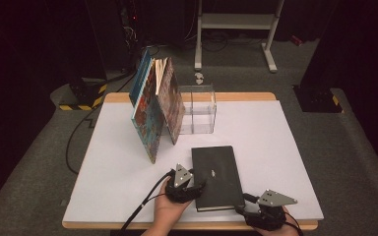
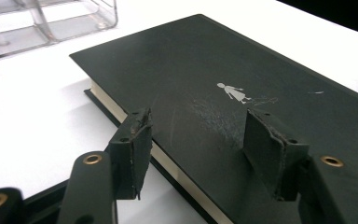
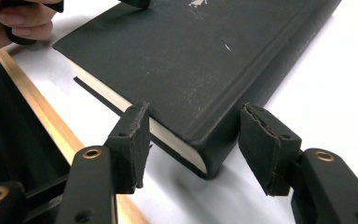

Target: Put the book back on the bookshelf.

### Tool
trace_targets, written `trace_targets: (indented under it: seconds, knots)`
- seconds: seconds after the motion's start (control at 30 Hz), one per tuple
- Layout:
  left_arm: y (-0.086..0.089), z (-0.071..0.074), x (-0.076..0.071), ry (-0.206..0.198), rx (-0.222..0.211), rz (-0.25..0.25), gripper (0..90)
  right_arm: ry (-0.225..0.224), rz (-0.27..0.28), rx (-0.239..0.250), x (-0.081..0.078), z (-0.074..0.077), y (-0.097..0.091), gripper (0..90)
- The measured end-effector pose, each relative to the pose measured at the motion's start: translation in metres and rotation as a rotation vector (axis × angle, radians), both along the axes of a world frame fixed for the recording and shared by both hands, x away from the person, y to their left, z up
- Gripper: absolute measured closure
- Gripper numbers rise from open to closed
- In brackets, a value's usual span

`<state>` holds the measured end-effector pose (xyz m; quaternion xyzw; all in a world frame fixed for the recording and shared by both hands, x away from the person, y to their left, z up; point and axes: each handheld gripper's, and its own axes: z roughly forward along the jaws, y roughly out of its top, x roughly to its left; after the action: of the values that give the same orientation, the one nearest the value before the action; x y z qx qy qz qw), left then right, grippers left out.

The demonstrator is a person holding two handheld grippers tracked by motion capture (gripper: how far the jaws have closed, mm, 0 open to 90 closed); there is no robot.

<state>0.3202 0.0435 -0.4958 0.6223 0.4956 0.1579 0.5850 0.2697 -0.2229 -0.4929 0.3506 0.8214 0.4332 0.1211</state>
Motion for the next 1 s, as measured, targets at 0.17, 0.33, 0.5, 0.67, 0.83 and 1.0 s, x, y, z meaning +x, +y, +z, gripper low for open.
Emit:
trace_targets:
  seconds: [0.17,0.33,0.5,0.67,0.83,1.0]
  knots:
    - [0.008,0.000,0.008,0.004,-0.005,0.017,43.3,-0.017,0.001,-0.015,0.005,0.005,0.018,42.9]
    - [0.014,0.001,0.013,0.005,0.001,0.033,43.1,-0.027,0.007,-0.017,0.010,0.006,0.031,43.2]
    - [0.018,0.002,0.016,0.011,-0.009,0.038,43.3,-0.022,0.008,-0.002,0.017,0.006,0.039,43.5]
    - [0.020,0.001,0.018,0.034,-0.016,0.032,42.6,-0.014,0.004,0.038,0.019,0.008,0.032,45.0]
    - [0.020,0.001,0.016,0.033,-0.026,0.039,44.8,-0.002,-0.051,0.074,0.033,0.010,0.027,44.5]
    - [0.018,0.001,0.009,0.018,-0.013,0.050,47.0,-0.002,-0.108,0.080,0.048,0.011,0.023,44.9]
